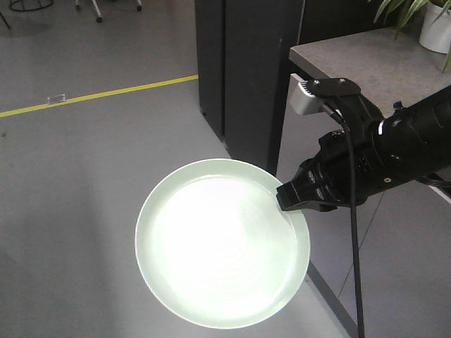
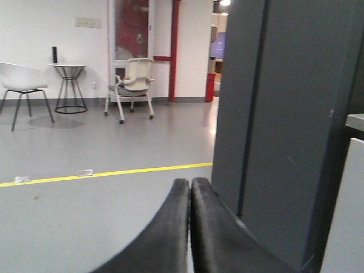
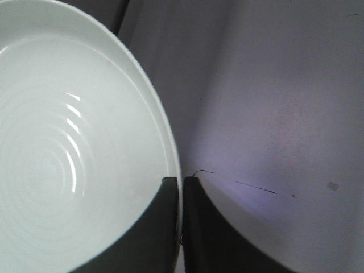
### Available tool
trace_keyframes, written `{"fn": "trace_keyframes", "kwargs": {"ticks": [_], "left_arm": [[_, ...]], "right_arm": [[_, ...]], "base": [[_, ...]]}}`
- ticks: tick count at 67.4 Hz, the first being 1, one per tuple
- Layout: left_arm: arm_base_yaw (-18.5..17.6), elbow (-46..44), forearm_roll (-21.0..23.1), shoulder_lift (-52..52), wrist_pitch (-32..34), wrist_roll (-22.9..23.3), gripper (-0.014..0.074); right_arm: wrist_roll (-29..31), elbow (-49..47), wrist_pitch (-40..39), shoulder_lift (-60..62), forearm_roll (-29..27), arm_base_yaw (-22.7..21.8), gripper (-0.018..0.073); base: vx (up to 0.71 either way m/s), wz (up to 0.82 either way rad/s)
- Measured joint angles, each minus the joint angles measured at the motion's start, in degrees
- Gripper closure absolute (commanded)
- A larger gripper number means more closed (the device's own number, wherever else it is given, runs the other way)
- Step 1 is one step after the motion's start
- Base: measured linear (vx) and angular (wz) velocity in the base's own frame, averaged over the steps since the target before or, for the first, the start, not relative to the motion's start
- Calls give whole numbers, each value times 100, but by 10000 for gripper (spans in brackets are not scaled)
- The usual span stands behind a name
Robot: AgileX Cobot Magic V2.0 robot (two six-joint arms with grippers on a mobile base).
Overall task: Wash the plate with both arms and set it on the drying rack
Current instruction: 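Drive along the counter toward the steel sink holding the plate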
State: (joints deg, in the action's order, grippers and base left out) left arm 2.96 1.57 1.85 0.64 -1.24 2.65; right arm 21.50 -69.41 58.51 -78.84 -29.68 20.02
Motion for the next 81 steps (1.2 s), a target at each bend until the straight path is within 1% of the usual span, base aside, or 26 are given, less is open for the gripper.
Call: {"fn": "trace_keyframes", "kwargs": {"ticks": [81], "left_arm": [[0, 0, 0, 0, 0, 0, 603]], "right_arm": [[0, 0, 0, 0, 0, 0, 561]], "base": [[8, -30]]}}
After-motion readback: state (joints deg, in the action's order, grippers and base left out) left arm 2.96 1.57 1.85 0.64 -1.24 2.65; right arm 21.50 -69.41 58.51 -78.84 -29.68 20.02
